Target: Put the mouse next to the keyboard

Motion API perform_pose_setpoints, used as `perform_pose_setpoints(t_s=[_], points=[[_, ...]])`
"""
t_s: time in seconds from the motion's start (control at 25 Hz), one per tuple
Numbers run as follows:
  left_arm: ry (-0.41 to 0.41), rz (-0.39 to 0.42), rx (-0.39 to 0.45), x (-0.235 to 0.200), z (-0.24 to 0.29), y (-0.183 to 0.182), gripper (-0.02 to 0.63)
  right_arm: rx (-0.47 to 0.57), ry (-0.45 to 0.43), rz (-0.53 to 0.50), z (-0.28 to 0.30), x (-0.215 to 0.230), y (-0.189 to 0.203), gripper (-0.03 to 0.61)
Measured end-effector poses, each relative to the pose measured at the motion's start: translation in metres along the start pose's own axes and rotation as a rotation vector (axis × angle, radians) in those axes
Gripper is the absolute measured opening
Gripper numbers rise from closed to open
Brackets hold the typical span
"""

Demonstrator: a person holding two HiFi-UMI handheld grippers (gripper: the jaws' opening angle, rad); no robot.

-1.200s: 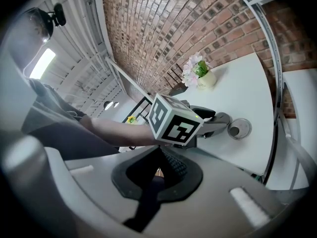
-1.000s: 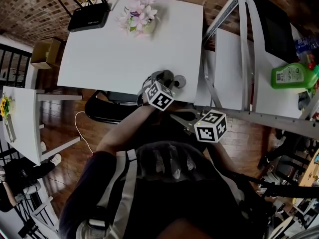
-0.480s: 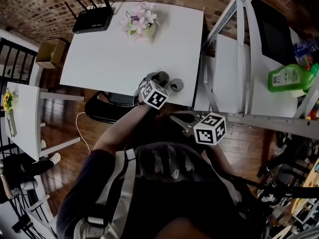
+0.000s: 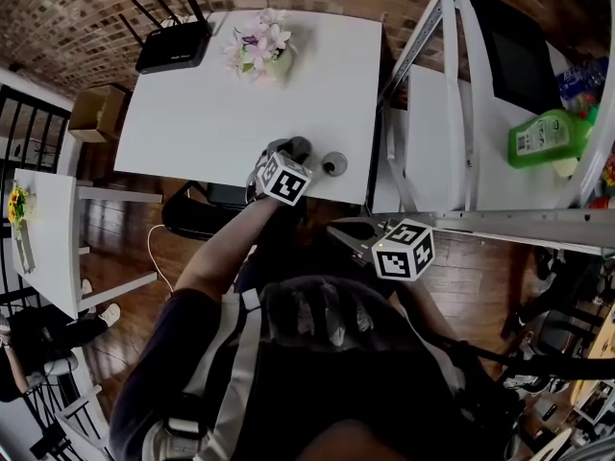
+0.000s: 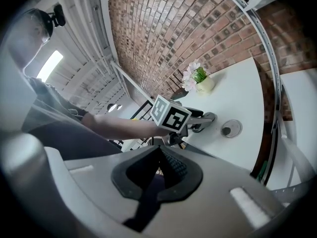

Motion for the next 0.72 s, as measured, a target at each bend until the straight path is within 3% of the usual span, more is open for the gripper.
perform_pose_setpoints(t_s=[0.28, 0.72], points=[[0.016, 0.017, 0.024, -0.010, -0.006, 0.003, 0.229, -0.003, 0.045, 0.022, 0.012, -0.012, -0.002, 0.003], [0.035, 0.017, 0.049, -0.049, -0.028, 0.028, 0.229, -0.092, 0.062, -0.020, 0.062, -0.051, -0.015, 0.004]])
Point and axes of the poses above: the fingertips, and each gripper's own axes: z forward along the fingers, x to its right, y out of its underside, the point moved 5 cm from there along -z, backward along the fingers, and after that the axes turned 15 degrees about y, right-handed, at the moved point
